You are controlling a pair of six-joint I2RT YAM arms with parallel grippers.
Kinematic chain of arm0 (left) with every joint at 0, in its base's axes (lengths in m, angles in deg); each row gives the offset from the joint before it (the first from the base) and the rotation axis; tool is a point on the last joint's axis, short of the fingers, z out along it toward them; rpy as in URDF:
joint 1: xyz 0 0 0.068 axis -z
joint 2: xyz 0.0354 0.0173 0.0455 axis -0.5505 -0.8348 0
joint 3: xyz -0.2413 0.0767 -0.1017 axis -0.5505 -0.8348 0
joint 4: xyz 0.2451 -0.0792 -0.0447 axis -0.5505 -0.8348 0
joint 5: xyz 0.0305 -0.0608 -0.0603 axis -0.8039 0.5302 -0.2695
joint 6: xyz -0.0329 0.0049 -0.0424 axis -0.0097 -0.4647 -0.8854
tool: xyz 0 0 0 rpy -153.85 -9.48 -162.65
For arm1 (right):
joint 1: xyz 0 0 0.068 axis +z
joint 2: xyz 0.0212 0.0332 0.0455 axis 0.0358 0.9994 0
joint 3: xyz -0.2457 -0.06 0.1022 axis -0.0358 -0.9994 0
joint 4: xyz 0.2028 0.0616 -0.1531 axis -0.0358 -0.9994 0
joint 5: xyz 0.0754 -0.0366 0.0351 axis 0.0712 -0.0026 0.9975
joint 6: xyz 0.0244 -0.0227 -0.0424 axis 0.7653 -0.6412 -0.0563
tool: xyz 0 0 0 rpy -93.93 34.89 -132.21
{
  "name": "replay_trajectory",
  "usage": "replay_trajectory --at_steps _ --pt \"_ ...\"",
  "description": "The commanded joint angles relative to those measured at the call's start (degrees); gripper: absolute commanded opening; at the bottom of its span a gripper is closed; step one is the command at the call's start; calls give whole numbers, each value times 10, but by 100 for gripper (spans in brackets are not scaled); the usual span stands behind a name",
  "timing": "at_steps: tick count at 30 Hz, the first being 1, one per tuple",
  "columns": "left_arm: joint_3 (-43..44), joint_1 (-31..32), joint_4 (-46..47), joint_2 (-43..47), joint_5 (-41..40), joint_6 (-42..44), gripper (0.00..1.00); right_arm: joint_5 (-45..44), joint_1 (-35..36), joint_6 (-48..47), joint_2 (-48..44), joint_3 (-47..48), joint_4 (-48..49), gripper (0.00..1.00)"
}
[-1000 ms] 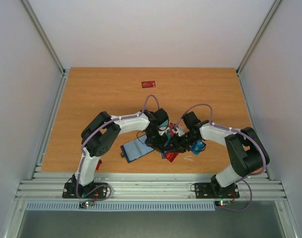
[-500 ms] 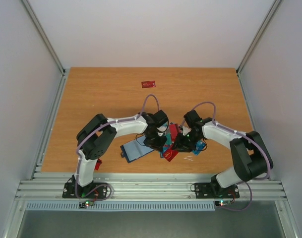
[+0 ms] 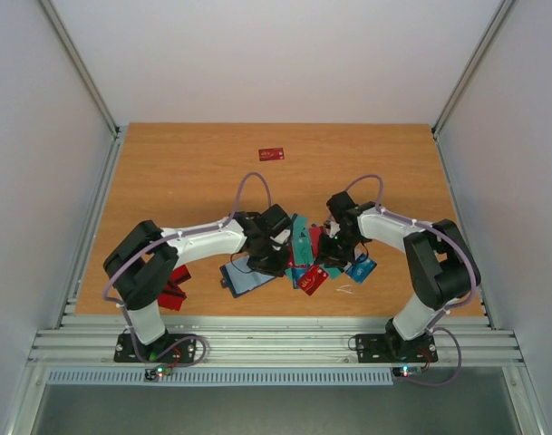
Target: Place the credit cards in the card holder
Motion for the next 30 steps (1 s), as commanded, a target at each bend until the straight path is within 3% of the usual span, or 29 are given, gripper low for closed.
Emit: replay_trajectory --at_steps 1,23,30 --pt "-27 3 37 24 -16 -29 2 -14 31 -13 29 2 -11 31" --pt "-113 17 105 65 16 -52 5 38 182 -79 40 -3 -13 30" --pt "-136 23 122 77 -16 -69 7 59 190 -80 29 -6 -9 30"
